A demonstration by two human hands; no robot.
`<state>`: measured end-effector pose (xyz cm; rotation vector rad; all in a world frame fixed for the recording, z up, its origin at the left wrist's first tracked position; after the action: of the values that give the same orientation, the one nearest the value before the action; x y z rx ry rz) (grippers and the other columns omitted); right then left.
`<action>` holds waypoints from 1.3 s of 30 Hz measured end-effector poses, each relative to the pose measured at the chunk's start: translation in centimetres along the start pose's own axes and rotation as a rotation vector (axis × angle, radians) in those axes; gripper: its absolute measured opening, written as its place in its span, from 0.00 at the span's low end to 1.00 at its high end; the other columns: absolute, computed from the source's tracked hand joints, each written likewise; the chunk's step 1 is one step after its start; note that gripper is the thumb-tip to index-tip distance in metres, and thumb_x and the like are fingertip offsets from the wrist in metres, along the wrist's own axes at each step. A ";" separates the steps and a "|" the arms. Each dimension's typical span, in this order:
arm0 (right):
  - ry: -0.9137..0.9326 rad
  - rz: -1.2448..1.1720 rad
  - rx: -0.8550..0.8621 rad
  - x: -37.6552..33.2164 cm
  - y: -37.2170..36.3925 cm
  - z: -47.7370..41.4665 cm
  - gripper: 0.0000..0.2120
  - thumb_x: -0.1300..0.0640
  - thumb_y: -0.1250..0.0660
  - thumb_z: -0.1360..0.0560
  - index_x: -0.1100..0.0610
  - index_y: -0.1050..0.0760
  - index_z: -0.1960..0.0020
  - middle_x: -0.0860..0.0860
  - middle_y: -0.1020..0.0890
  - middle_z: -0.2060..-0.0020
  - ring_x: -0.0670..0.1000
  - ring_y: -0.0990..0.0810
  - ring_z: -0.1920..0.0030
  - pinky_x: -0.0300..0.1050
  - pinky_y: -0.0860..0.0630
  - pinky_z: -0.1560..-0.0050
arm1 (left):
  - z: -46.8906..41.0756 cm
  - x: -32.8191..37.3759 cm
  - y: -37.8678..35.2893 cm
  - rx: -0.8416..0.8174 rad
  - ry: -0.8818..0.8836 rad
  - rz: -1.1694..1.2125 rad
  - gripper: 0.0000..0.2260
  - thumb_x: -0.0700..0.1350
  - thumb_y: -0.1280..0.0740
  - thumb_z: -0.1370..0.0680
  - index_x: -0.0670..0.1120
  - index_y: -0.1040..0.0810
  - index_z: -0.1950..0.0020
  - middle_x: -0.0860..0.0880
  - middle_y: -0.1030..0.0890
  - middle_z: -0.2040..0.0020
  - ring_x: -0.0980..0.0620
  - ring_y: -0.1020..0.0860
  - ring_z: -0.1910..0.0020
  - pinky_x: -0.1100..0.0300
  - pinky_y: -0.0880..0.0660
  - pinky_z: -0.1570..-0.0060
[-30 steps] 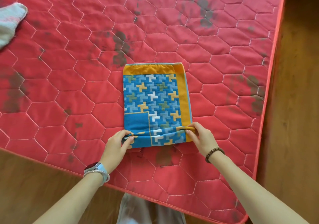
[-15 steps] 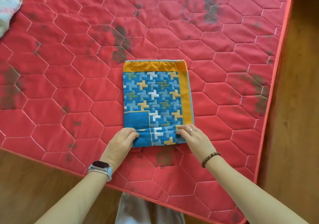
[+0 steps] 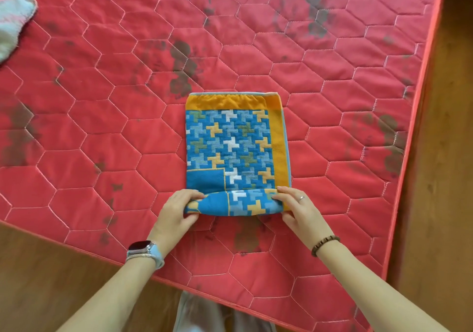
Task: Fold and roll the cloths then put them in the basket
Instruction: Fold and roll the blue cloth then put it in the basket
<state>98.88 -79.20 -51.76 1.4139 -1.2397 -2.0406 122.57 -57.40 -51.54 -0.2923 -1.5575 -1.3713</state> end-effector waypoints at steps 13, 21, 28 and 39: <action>-0.626 -0.347 0.118 1.1 2.3 -6.1 0.08 0.53 0.28 0.25 0.56 0.22 0.50 0.48 0.18 0.59 0.47 0.22 0.60 0.26 0.31 0.64 | -4.5 -0.9 1.1 0.256 0.586 0.283 0.08 0.48 0.23 0.28 0.46 0.17 0.54 0.50 0.15 0.59 0.52 0.18 0.58 0.59 0.22 0.55; -0.371 -0.037 0.319 0.0 2.4 -6.1 0.15 0.61 0.24 0.30 0.57 0.25 0.47 0.53 0.25 0.52 0.52 0.28 0.52 0.46 0.26 0.50 | -4.5 0.5 0.7 0.471 0.302 -0.092 0.13 0.42 0.22 0.30 0.44 0.23 0.52 0.47 0.25 0.53 0.50 0.29 0.53 0.65 0.36 0.50; 0.149 0.154 0.186 -0.2 1.2 -4.8 0.15 0.71 0.30 0.28 0.64 0.20 0.42 0.58 0.20 0.40 0.59 0.23 0.37 0.55 0.25 0.35 | -3.8 0.9 -0.7 0.257 -0.123 -0.303 0.15 0.31 0.33 0.25 0.37 0.22 0.38 0.41 0.21 0.42 0.44 0.25 0.41 0.57 0.32 0.34; -0.025 0.077 0.166 -0.6 1.5 -6.4 0.25 0.76 0.29 0.40 0.63 0.21 0.44 0.59 0.19 0.44 0.61 0.21 0.42 0.54 0.24 0.38 | -4.7 -0.2 0.1 0.104 -0.006 -0.303 0.31 0.28 0.27 0.38 0.44 0.24 0.36 0.47 0.21 0.39 0.46 0.24 0.38 0.57 0.36 0.38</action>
<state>104.50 -82.47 -50.96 1.3922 -1.4801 -1.9485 125.09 -61.27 -52.32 0.0054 -1.7228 -1.5123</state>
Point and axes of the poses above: each hand's wrist, its own z-axis away from the middle knuckle, its own y-axis out of the back of the hand, x = y × z, the point moved 3 cm from there along -z, towards the middle knuckle
